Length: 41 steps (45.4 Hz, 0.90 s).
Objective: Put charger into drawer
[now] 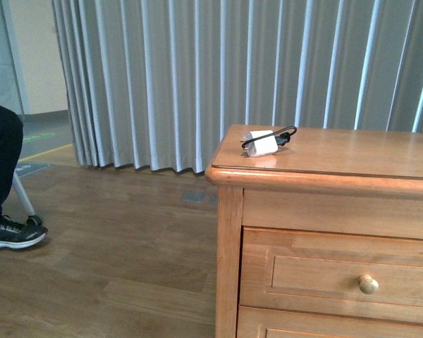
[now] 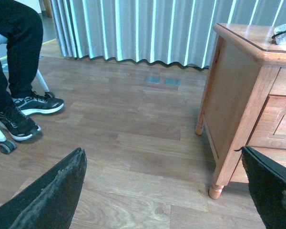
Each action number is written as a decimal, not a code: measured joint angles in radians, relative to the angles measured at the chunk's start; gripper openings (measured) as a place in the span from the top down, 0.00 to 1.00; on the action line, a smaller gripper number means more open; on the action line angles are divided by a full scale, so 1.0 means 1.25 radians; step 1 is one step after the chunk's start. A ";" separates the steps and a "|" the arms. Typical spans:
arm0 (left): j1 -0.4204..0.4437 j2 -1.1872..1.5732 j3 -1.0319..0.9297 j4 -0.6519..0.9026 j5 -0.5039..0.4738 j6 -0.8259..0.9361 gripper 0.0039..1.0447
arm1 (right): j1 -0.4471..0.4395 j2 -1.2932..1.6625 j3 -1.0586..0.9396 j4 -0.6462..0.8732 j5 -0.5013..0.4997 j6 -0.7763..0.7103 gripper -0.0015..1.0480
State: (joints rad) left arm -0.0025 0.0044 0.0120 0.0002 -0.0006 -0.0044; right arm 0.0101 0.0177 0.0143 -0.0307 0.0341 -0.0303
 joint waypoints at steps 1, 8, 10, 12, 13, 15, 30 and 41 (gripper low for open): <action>0.000 0.000 0.000 0.000 0.000 0.000 0.06 | 0.008 0.014 0.005 -0.012 0.012 -0.019 0.08; 0.000 0.000 0.000 0.000 0.000 0.000 0.06 | 0.066 0.200 0.021 0.075 0.051 -0.093 0.08; 0.000 0.000 0.000 0.000 0.000 0.000 0.06 | 0.083 0.266 0.027 0.125 0.054 -0.099 0.08; 0.000 0.000 0.000 0.000 0.000 0.000 0.06 | 0.099 0.337 0.035 0.177 0.058 -0.101 0.08; 0.000 0.000 0.000 0.000 0.000 0.000 0.06 | 0.107 0.372 0.041 0.203 0.062 -0.103 0.08; 0.000 0.000 0.000 0.000 0.000 0.000 0.06 | 0.129 0.465 0.054 0.272 0.079 -0.106 0.08; 0.000 0.000 0.000 0.000 0.000 0.000 0.06 | 0.238 1.137 0.256 0.643 0.175 -0.089 0.08; 0.000 0.000 0.000 0.000 0.000 0.000 0.06 | 0.230 1.429 0.407 0.756 0.154 -0.089 0.08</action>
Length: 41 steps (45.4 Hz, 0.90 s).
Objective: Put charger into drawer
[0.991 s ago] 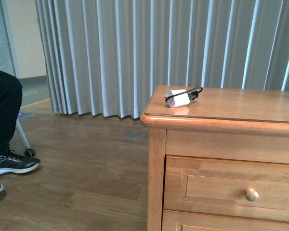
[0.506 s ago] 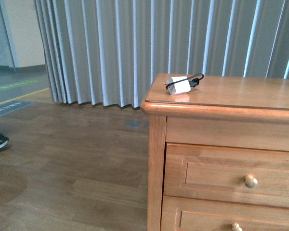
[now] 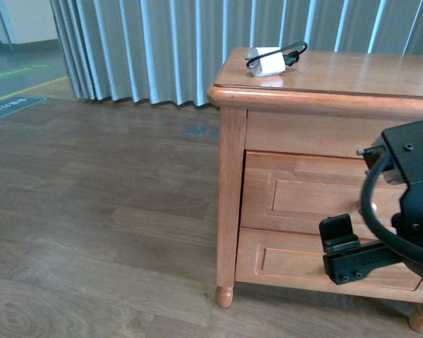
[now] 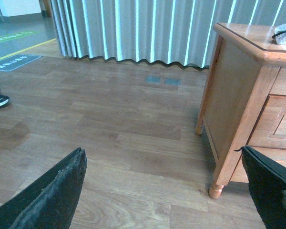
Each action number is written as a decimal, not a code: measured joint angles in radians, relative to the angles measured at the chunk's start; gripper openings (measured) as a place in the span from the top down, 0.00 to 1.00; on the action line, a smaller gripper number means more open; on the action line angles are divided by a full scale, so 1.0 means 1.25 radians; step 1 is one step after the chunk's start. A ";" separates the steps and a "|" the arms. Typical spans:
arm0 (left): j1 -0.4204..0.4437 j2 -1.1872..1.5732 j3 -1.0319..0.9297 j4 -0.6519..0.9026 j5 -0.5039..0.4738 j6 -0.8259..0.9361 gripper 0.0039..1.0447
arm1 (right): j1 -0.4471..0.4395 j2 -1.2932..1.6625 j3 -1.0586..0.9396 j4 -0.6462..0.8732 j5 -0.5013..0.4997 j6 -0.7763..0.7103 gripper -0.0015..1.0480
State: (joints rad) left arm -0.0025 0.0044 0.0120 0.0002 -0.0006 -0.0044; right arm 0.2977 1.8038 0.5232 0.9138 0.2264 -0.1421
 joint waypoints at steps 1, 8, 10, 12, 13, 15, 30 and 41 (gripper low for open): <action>0.000 0.000 0.000 0.000 0.000 0.000 0.06 | -0.002 0.020 0.013 0.004 0.000 0.000 0.08; 0.000 0.000 0.000 0.000 0.000 0.000 0.06 | -0.023 0.131 0.086 0.043 0.000 -0.003 0.08; 0.000 0.000 0.000 0.000 0.000 0.000 0.06 | -0.029 0.151 0.101 0.054 -0.001 -0.005 0.08; 0.000 0.000 0.000 0.000 0.000 0.000 0.06 | -0.040 0.183 0.127 0.067 -0.003 -0.008 0.08; 0.000 0.000 0.000 0.000 0.000 0.000 0.06 | -0.044 0.193 0.135 0.070 -0.004 -0.009 0.08; 0.000 0.000 0.000 0.000 0.000 0.000 0.06 | -0.056 0.218 0.160 0.079 -0.006 -0.013 0.08; 0.000 0.000 0.000 0.000 0.000 0.000 0.06 | -0.118 0.302 0.241 0.089 -0.017 -0.023 0.08; 0.000 0.000 0.000 0.000 0.000 0.000 0.06 | -0.129 0.312 0.251 0.086 -0.018 -0.021 0.08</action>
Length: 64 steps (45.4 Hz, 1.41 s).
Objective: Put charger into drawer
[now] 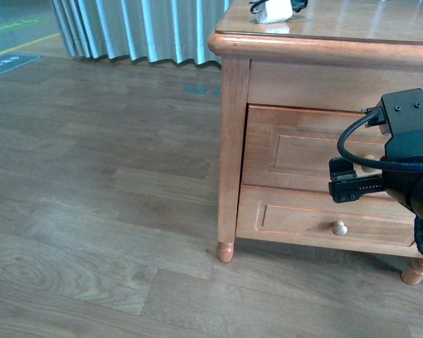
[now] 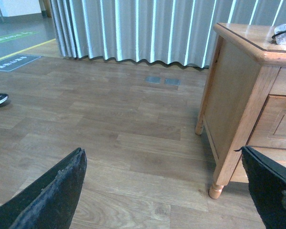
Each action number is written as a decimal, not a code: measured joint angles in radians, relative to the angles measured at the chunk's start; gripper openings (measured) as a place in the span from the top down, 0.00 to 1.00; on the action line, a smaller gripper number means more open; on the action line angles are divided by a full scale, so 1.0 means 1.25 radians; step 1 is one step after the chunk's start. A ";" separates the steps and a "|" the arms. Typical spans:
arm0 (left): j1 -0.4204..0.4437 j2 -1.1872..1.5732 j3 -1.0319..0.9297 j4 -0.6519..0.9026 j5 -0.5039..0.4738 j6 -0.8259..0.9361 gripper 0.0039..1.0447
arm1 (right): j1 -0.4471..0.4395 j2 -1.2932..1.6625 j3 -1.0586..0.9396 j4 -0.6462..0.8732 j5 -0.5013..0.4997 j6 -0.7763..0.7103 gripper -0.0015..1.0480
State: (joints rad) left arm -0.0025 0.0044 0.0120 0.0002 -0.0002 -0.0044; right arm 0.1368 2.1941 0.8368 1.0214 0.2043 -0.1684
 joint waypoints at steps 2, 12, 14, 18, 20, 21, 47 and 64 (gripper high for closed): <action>0.000 0.000 0.000 0.000 0.000 0.000 0.06 | 0.000 0.000 0.000 0.000 0.000 0.000 0.08; 0.000 0.000 0.000 0.000 0.000 0.000 0.06 | 0.001 0.008 0.011 -0.008 0.001 0.001 0.08; 0.000 0.000 0.000 0.000 0.000 0.000 0.06 | 0.001 0.011 0.013 -0.010 0.002 0.000 0.08; 0.000 0.000 0.000 0.000 0.000 0.000 0.06 | 0.001 0.020 0.019 -0.016 0.003 0.001 0.09; 0.000 0.000 0.000 0.000 0.000 0.000 0.06 | 0.001 0.027 0.023 -0.019 0.005 0.001 0.09; 0.000 0.000 0.000 0.000 0.000 0.000 0.06 | 0.001 0.030 0.025 -0.020 0.006 0.001 0.09; 0.000 0.000 0.000 0.000 0.000 0.000 0.06 | 0.008 0.043 0.039 -0.025 0.019 0.021 0.68; 0.000 0.000 0.000 0.000 0.000 0.000 0.06 | 0.012 0.042 0.040 -0.025 0.021 0.030 0.63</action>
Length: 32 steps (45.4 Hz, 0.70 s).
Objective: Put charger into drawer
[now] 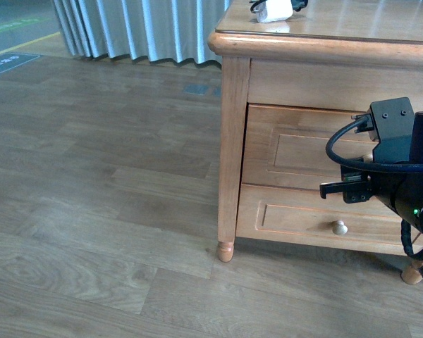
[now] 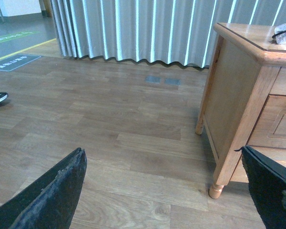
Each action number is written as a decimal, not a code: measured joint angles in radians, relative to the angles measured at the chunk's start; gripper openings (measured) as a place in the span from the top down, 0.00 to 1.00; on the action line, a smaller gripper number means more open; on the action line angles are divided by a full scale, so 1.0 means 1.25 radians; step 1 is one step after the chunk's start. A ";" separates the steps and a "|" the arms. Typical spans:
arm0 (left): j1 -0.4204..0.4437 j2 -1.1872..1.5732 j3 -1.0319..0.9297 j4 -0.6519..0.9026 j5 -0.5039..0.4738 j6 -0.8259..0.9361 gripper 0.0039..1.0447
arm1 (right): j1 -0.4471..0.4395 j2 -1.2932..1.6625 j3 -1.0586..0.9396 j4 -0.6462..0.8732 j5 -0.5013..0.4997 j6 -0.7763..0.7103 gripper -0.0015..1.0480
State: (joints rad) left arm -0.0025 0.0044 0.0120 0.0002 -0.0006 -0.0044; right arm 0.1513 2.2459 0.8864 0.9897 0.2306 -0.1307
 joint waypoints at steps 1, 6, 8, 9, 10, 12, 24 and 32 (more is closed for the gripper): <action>0.000 0.000 0.000 0.000 0.000 0.000 0.06 | 0.000 0.000 0.000 0.000 0.000 0.000 0.65; 0.000 0.000 0.000 0.000 0.000 0.000 0.06 | -0.002 -0.002 0.000 0.000 -0.003 0.002 0.64; 0.000 0.000 0.000 0.000 0.000 0.000 0.06 | 0.000 -0.002 0.001 0.000 0.002 0.003 0.67; 0.000 0.000 0.000 0.000 0.000 0.000 0.06 | 0.000 -0.002 0.001 0.000 0.004 0.003 0.70; 0.000 0.000 0.000 0.000 0.000 0.000 0.06 | -0.001 -0.002 0.001 -0.001 0.000 0.003 0.74; 0.000 0.000 0.000 0.000 0.000 0.000 0.06 | -0.001 -0.002 0.001 -0.001 0.000 0.002 0.76; 0.000 0.000 0.000 0.000 0.000 0.000 0.06 | -0.001 -0.002 0.003 -0.004 -0.004 0.004 0.63; 0.000 0.000 0.000 0.000 0.000 0.000 0.06 | 0.000 -0.003 0.004 -0.005 0.001 0.006 0.77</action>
State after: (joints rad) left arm -0.0025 0.0044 0.0120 0.0002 -0.0006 -0.0044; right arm 0.1513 2.2421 0.8913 0.9833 0.2314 -0.1234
